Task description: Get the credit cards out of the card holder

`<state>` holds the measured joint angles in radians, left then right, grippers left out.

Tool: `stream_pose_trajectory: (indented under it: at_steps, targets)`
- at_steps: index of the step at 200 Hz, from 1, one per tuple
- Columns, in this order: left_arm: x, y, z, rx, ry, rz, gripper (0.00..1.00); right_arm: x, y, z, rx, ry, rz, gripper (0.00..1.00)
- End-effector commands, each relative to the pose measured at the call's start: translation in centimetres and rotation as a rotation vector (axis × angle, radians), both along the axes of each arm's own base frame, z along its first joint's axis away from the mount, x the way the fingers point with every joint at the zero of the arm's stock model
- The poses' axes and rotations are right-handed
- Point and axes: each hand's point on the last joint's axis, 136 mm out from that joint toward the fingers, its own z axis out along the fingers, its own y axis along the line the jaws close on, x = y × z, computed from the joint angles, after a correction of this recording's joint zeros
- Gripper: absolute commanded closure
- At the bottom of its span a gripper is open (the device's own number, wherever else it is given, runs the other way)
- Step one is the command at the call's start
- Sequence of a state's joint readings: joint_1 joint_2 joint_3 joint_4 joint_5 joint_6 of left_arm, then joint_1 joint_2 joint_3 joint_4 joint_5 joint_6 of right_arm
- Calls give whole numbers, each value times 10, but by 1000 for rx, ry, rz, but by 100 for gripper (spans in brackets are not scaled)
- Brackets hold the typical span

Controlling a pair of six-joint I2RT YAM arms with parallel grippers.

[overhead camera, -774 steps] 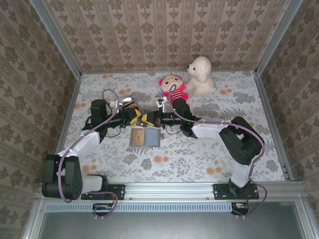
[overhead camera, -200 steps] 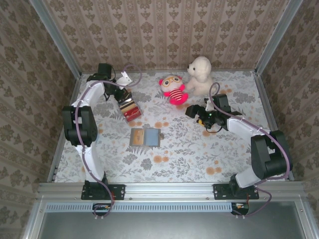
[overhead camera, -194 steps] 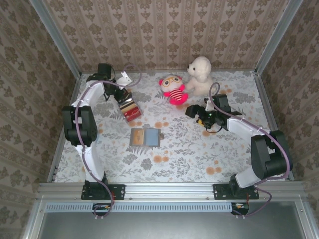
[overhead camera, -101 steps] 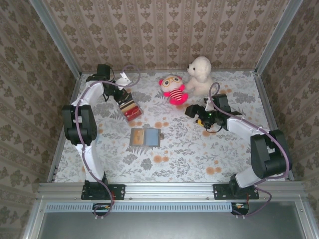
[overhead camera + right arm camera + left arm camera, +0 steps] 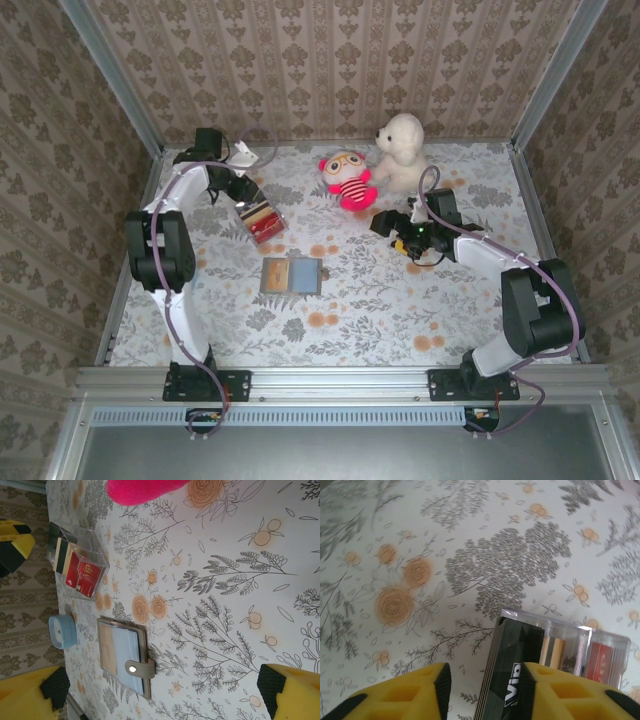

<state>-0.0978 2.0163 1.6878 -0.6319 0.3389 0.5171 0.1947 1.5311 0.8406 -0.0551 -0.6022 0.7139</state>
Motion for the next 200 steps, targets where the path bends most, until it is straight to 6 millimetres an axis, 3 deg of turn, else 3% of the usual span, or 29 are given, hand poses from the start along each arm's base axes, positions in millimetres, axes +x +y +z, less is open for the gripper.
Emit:
stream_pose_trajectory:
  at_steps: [1, 23, 54, 91, 104, 151, 181, 200]
  targets:
    - [9, 3, 51, -82, -90, 207, 51, -3, 9, 5, -30, 1, 14, 0]
    - [3, -4, 68, -189, -123, 304, 42, -8, 26, 13, -68, -17, 54, 0]
    - [-17, -11, 76, -332, -128, 426, 28, -24, 63, 21, -161, -52, 136, 1]
    - [-52, 6, 54, -421, -45, 631, 12, -43, 118, 15, -242, -59, 250, 12]
    - [-64, 11, 46, -442, -24, 677, 1, -48, 138, 9, -266, -54, 287, 18]
    - [-111, 28, 27, -478, 51, 834, 0, -57, 207, -10, -335, -16, 372, 41]
    - [-135, 29, 17, -501, 149, 918, 0, -49, 216, -43, -423, 80, 312, 61]
    - [-146, 28, 10, -510, 196, 937, 0, -44, 226, -56, -412, 112, 305, 66]
